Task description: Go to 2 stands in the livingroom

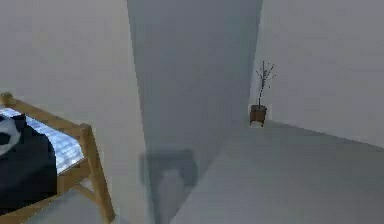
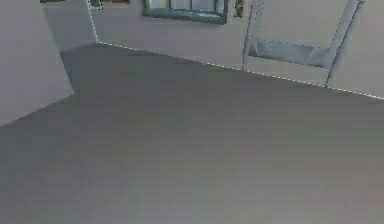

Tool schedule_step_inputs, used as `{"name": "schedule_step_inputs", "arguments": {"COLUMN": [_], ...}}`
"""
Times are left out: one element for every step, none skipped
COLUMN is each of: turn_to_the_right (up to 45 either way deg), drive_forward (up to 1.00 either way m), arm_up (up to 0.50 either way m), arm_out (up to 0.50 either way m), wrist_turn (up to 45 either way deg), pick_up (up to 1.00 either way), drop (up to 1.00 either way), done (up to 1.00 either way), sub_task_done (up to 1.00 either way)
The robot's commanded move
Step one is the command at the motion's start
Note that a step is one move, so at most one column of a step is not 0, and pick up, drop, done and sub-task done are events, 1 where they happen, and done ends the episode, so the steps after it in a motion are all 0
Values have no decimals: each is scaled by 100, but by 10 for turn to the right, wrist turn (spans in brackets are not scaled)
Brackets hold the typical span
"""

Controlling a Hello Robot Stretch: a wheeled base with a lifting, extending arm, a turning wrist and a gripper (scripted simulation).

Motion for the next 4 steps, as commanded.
{"name": "schedule_step_inputs", "arguments": {"turn_to_the_right": [450,450,450,0], "drive_forward": [0,0,0,100], "arm_up": [0,0,0,0], "arm_out": [0,0,0,0], "wrist_turn": [0,0,0,0], "pick_up": [0,0,0,0], "drop": [0,0,0,0], "done": [0,0,0,0], "sub_task_done": [0,0,0,0]}}
